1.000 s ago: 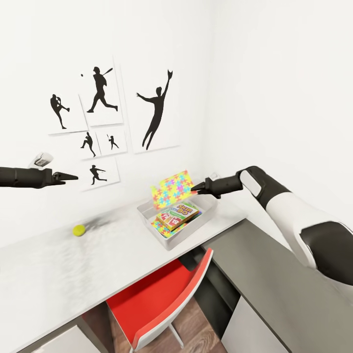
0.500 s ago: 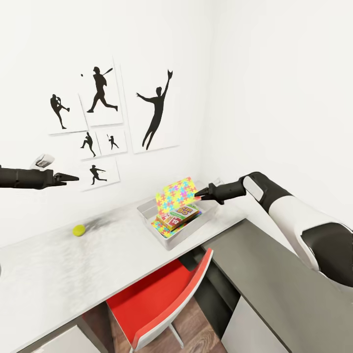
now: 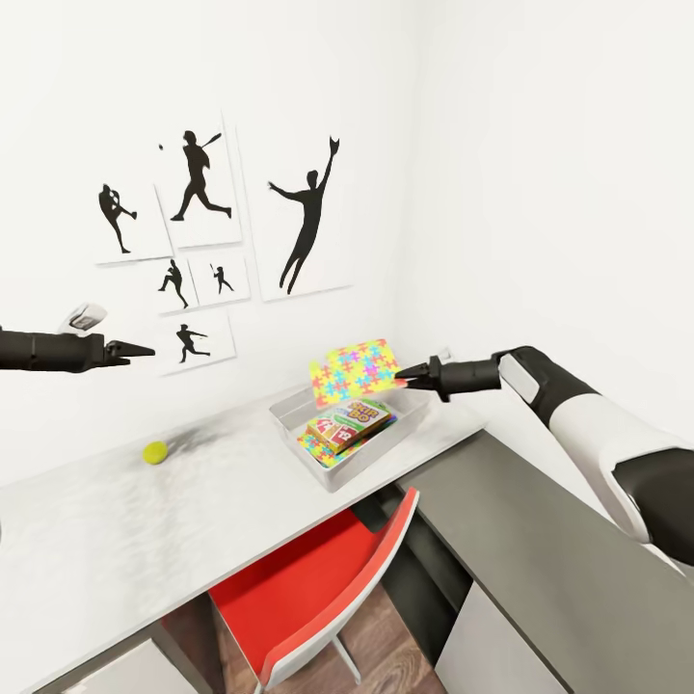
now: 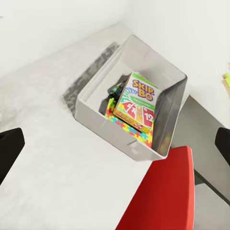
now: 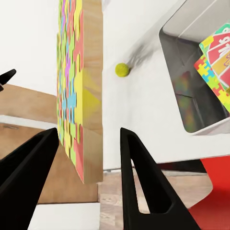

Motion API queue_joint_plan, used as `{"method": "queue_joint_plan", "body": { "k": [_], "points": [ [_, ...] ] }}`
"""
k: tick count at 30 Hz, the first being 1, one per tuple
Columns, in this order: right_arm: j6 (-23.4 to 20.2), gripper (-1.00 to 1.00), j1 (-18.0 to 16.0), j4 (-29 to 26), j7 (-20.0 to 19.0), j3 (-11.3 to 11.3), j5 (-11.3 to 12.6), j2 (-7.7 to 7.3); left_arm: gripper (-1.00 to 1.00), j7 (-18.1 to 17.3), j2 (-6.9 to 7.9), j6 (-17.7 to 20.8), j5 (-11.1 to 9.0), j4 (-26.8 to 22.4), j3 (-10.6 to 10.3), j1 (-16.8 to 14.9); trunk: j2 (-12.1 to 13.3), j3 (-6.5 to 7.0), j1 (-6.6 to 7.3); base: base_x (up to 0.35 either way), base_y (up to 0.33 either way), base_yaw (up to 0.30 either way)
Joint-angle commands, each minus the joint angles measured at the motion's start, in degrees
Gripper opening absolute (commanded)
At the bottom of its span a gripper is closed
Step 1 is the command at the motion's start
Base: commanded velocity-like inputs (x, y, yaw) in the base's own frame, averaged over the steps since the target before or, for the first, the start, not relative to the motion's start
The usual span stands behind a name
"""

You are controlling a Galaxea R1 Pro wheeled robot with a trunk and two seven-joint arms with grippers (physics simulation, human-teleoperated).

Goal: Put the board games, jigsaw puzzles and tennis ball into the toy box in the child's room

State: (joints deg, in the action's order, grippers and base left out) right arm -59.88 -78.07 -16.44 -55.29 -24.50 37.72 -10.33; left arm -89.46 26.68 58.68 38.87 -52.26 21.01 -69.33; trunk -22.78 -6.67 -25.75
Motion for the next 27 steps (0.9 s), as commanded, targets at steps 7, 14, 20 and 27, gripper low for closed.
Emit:
{"method": "queue_joint_plan", "body": {
  "k": [7,14,20,27],
  "points": [
    [-0.1,-1.0,0.3,-0.1,-1.8,-0.2,0.0,-0.48,1.0,-0.5,-0.11,0.6,0.6,0.0,0.1,0.1,-0.1,-0.67,-0.04,0.0,0.0,0.052],
    [-0.1,-1.0,0.4,-0.1,-2.1,-0.3,0.0,-0.62,1.0,-0.5,-0.06,0.6,0.6,0.3,0.1,0.1,-0.1,-0.92,-0.04,0.0,0.008,0.025],
    [-0.1,-1.0,0.4,-0.1,-2.0,-0.3,0.0,-0.34,1.0,-0.5,-0.18,0.6,0.6,1.3,0.1,0.1,-0.1,-0.94,-0.04,0.005,0.022,0.002],
    [-0.1,-1.0,0.4,-0.1,-1.9,-0.2,0.0,-0.39,1.0,-0.5,-0.22,0.6,0.4,1.5,0.1,0.1,-0.1,-1.2,-0.04,0.071,0.032,0.0]
  ]
}}
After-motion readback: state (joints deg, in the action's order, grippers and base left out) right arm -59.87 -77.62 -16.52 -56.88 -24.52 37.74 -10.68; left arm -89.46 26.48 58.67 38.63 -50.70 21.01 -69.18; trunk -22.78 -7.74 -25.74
